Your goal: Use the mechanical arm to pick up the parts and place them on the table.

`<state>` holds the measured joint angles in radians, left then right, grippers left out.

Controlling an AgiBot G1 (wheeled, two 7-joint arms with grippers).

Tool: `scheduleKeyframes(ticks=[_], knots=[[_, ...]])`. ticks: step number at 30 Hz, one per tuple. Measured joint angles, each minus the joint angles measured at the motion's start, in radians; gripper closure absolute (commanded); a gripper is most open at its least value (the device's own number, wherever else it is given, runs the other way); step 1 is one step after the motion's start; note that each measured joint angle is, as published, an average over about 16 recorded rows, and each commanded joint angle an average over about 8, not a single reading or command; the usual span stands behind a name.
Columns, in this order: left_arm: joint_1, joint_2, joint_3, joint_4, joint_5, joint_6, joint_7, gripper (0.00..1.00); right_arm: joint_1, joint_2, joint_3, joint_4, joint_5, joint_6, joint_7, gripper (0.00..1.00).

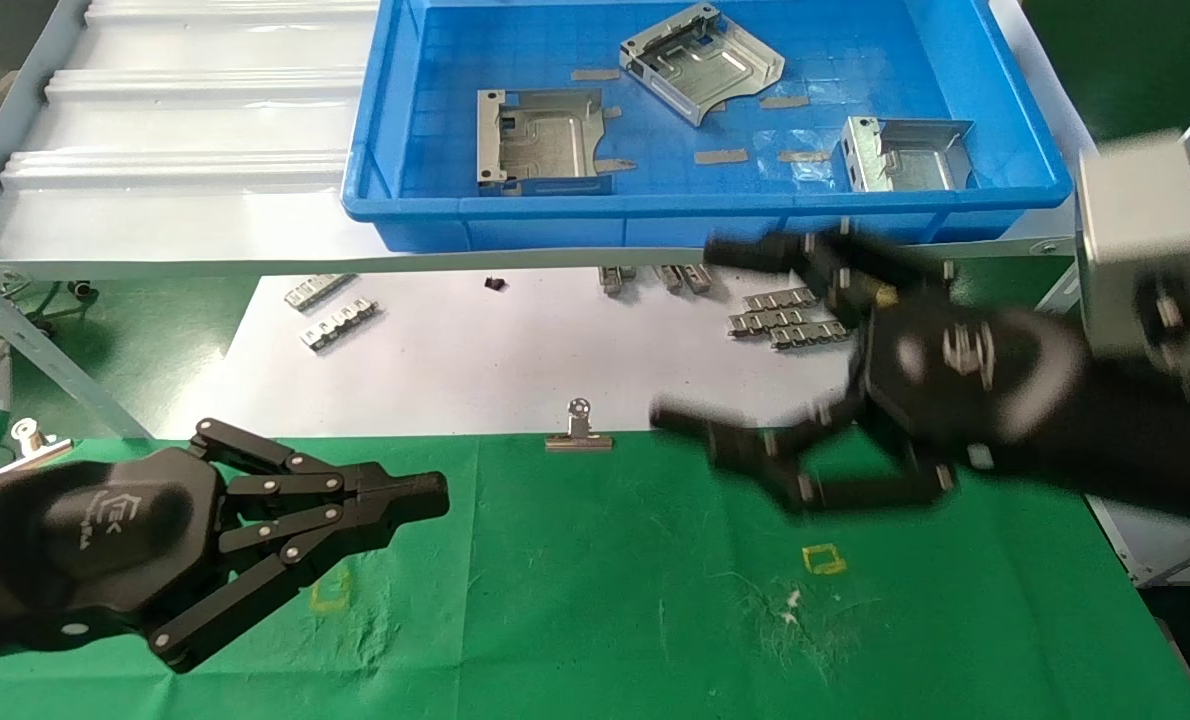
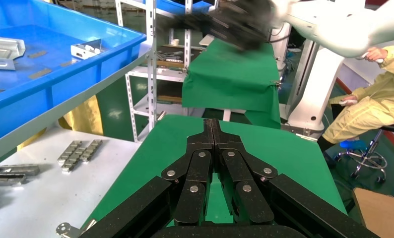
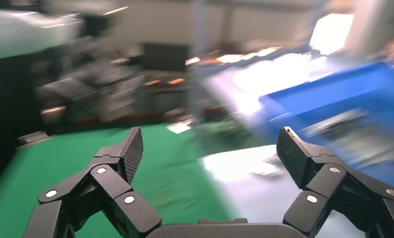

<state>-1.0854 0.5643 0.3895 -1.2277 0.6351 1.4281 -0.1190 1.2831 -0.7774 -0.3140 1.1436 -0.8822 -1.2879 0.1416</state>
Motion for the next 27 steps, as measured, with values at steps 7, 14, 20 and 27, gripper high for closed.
scheduleKeyframes(ticks=[7, 14, 20, 27], knots=[[0.0, 0.0, 0.0, 0.0, 0.0, 0.0, 0.0, 0.66, 0.27, -0.243, -0.089, -0.302, -0.234, 0.247, -0.087, 0.0], [0.0, 0.0, 0.0, 0.0, 0.0, 0.0, 0.0, 0.0, 0.484, -0.466, -0.176, -0.667, -0.414, 0.451, -0.182, 0.05], [0.0, 0.0, 0.0, 0.0, 0.0, 0.0, 0.0, 0.0, 0.57, -0.563, -0.225, -0.871, -0.468, 0.547, -0.22, 0.8], [0.0, 0.0, 0.0, 0.0, 0.0, 0.0, 0.0, 0.0, 0.603, -0.589, -0.28, -0.939, -0.474, 0.585, -0.188, 1.0]])
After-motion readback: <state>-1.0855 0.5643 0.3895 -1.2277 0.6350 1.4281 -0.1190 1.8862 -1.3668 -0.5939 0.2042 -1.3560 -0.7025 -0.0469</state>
